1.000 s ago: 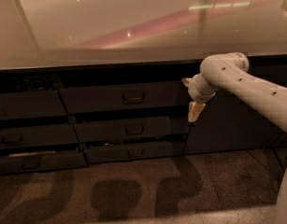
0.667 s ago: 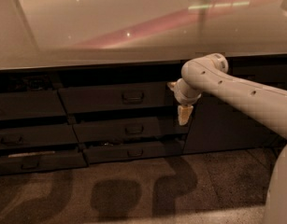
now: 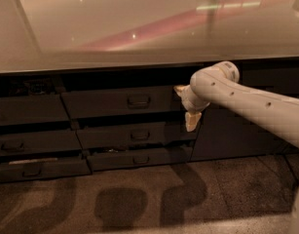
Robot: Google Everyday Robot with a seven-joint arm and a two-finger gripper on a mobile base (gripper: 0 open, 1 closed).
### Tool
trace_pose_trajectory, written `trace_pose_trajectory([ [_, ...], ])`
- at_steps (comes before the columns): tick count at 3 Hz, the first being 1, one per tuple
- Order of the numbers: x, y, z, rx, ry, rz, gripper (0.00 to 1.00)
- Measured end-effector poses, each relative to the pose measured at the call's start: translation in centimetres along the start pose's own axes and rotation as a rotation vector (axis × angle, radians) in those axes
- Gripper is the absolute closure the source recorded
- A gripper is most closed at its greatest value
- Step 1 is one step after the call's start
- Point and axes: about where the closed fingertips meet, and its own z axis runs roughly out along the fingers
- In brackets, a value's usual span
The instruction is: Open top drawer
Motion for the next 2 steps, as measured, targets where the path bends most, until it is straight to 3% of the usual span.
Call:
trace_pose_trajectory([
  [1, -0.6, -0.6, 0.7, 0.050, -0.010, -0.020, 0.00],
  [2, -1.2, -4.5, -0.5, 0.035, 0.028, -0.031, 0.00],
])
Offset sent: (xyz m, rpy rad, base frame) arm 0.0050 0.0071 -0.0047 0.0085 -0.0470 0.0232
